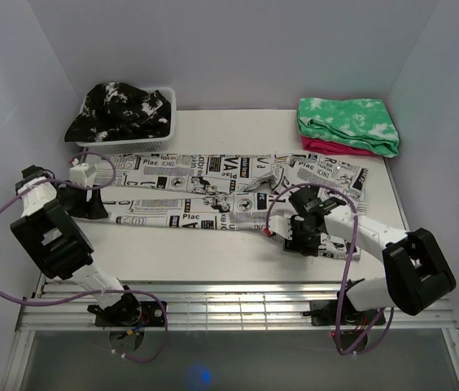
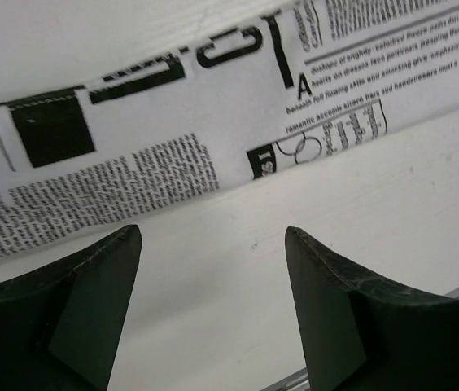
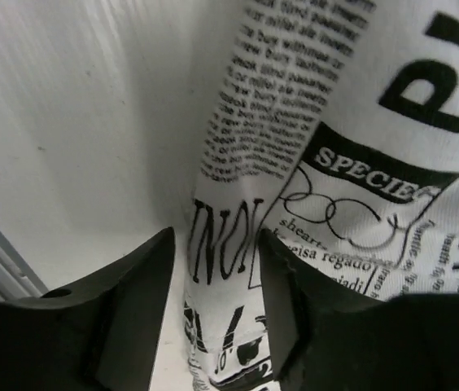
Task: Fold and stack the trousers
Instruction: Flatten the trousers out
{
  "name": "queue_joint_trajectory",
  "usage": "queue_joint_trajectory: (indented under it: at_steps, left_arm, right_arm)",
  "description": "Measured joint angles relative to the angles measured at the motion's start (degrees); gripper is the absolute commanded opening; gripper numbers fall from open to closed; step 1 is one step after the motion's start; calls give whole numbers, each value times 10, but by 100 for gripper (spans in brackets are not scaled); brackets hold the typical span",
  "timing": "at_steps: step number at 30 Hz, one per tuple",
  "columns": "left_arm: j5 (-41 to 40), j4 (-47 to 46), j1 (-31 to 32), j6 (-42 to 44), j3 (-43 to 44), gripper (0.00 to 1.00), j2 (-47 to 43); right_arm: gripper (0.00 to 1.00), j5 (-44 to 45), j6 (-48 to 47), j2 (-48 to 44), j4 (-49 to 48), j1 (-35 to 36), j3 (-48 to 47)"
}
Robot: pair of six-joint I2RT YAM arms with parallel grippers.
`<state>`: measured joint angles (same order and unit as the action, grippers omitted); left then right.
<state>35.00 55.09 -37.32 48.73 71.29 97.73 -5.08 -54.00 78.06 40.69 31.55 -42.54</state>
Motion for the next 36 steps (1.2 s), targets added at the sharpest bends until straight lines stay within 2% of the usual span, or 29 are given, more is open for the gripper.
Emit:
queue_joint_trajectory:
  at_steps: [1, 2, 4, 9, 12, 14, 16, 17, 21, 23, 24, 25, 30, 34, 36]
  left_arm:
    - [3, 4, 0, 28, -16, 82, -9]
    - [5, 12, 0, 70, -31, 82, -18]
    - [8, 20, 0, 150, -55, 81, -33]
    - [3, 18, 12, 382, -131, 81, -65]
    - [-8, -5, 26, 469, -154, 77, -63]
    - [-14, -27, 35, 505, -159, 71, -56]
    - [-18, -53, 43, 524, -162, 63, -46]
    - [-20, -67, 47, 531, -163, 50, -40]
    - [-31, -98, 59, 551, -162, 23, -23]
    - [-36, -94, 62, 554, -155, 14, -19]
    - [-38, -87, 63, 556, -146, 3, -16]
    - [-41, -77, 63, 556, -135, 0, -11]
    - [-32, 22, 64, 563, -33, 0, 24]
    - [-11, 156, 77, 549, 130, 0, 105]
    - [-6, 188, 96, 522, 208, 0, 154]
  right_arm:
    - [26, 7, -6, 0, -10, -4, 9]
    - [18, 13, -13, 0, -18, -10, 16]
    - [9, 21, -20, -5, -24, -27, 21]
    - [8, 17, -42, -38, -12, -76, 6]
    - [8, 2, -59, -45, 12, -104, -31]
    - [8, -9, -77, -48, 27, -121, -56]
    - [8, -21, -103, -54, 43, -142, -71]
    - [8, -28, -127, -59, 53, -154, -75]
    - [8, -47, -207, -76, 95, -207, -77]
    - [8, -55, -245, -78, 116, -236, -78]
    - [8, -59, -262, -76, 127, -248, -80]
    - [8, -63, -278, -73, 137, -260, -83]
    - [8, -93, -345, -44, 159, -317, -96]
    - [8, -113, -370, -5, 161, -342, -111]
    - [8, -120, -372, 21, 159, -344, -127]
